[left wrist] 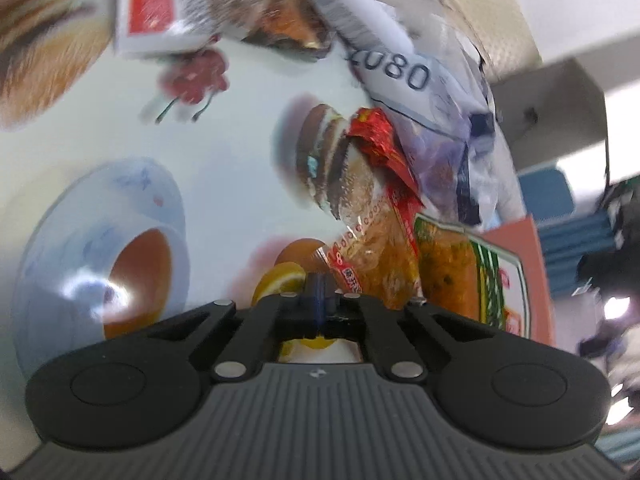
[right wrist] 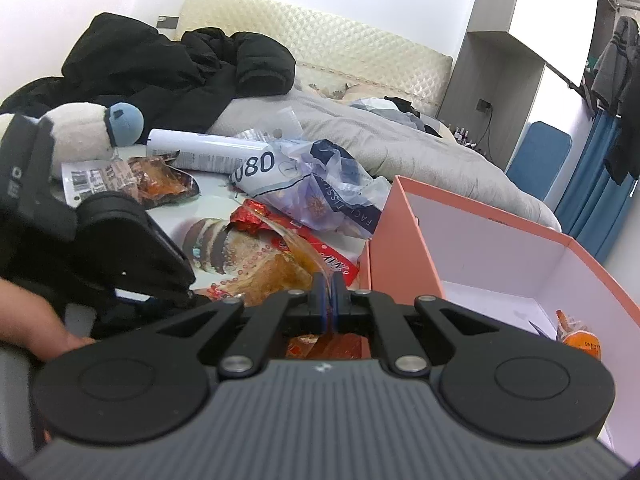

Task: Organize snacks

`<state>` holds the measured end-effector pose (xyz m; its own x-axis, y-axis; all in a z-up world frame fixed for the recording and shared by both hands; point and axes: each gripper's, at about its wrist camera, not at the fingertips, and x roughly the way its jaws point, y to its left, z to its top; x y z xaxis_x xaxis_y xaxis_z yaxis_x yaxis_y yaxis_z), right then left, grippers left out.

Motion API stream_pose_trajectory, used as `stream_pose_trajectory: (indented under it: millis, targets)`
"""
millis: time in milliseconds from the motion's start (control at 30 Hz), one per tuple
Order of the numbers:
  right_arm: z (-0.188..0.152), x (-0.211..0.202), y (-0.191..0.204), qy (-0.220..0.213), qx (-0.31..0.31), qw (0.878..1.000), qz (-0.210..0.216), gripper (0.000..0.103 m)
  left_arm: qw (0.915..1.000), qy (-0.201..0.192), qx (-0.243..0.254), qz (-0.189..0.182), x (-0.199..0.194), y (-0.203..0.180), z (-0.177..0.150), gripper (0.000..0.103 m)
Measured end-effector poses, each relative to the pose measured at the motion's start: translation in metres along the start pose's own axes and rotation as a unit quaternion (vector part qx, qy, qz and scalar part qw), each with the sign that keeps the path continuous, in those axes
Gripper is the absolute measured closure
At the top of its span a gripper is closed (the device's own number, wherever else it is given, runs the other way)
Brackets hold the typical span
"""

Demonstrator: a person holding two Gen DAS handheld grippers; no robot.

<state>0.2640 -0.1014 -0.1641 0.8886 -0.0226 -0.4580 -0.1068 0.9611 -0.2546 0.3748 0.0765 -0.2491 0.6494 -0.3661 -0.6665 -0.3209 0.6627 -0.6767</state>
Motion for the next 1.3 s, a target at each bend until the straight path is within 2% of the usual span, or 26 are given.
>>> stream_pose_trajectory:
  millis: [167, 233, 300, 367, 433, 500, 567, 667, 733, 867, 933, 967, 1033, 1133, 1300]
  targets:
    - [0.003, -0.005, -0.006, -0.002, 0.012, 1.000, 0.003, 0.098, 0.9949, 0.000, 0.101, 0.009, -0.017, -0.015, -0.004, 0.103]
    - [0.005, -0.005, -0.010, 0.000, 0.020, 1.000, 0.007, 0.098, 0.9877, -0.008, 0.155, 0.018, -0.025, -0.026, -0.005, 0.102]
    - [0.006, -0.006, -0.011, 0.000, 0.027, 1.000, 0.010, 0.098, 0.9770, -0.003, 0.212, 0.017, -0.024, -0.038, -0.004, 0.099]
    - [0.007, -0.006, -0.014, 0.002, 0.036, 0.999, 0.014, 0.098, 0.9665, 0.013, 0.256, 0.016, -0.016, -0.049, 0.000, 0.084]
    - [0.008, -0.008, -0.015, 0.002, 0.041, 0.999, 0.017, 0.098, 0.9578, 0.028, 0.284, 0.031, -0.006, -0.055, 0.002, 0.035]
    - [0.009, -0.009, -0.016, 0.000, 0.043, 0.999, 0.018, 0.098, 0.9507, 0.010, 0.306, 0.050, -0.002, -0.058, -0.001, 0.027]
    - [0.009, -0.010, -0.018, 0.000, 0.048, 0.999, 0.021, 0.098, 0.9419, 0.017, 0.333, 0.044, 0.006, -0.060, 0.001, 0.027]
    - [0.011, -0.013, -0.024, -0.001, 0.057, 0.998, 0.024, 0.098, 0.9349, 0.023, 0.353, 0.025, 0.016, -0.065, 0.003, 0.028]
    - [0.011, -0.015, -0.027, -0.002, 0.063, 0.998, 0.027, 0.098, 0.9263, 0.028, 0.375, 0.018, 0.023, -0.072, 0.002, 0.029]
    - [0.012, -0.018, -0.032, -0.003, 0.071, 0.997, 0.029, 0.099, 0.9077, 0.027, 0.417, 0.037, 0.037, -0.085, -0.004, 0.029]
    - [0.012, -0.017, -0.033, -0.002, 0.073, 0.997, 0.029, 0.099, 0.8999, 0.031, 0.432, 0.052, 0.043, -0.087, -0.009, 0.041]
    - [0.012, -0.017, -0.033, -0.001, 0.074, 0.997, 0.030, 0.099, 0.8957, 0.021, 0.441, 0.056, 0.042, -0.088, -0.013, 0.044]
    - [0.011, -0.016, -0.033, 0.001, 0.073, 0.997, 0.032, 0.099, 0.8993, 0.023, 0.433, 0.054, 0.040, -0.088, -0.016, 0.055]
    - [0.011, -0.018, -0.031, 0.003, 0.068, 0.997, 0.036, 0.099, 0.8999, 0.019, 0.431, 0.063, 0.035, -0.087, -0.022, 0.058]
    - [0.008, -0.023, -0.027, 0.005, 0.055, 0.997, 0.045, 0.099, 0.9133, 0.017, 0.400, 0.072, 0.012, -0.073, -0.029, 0.060]
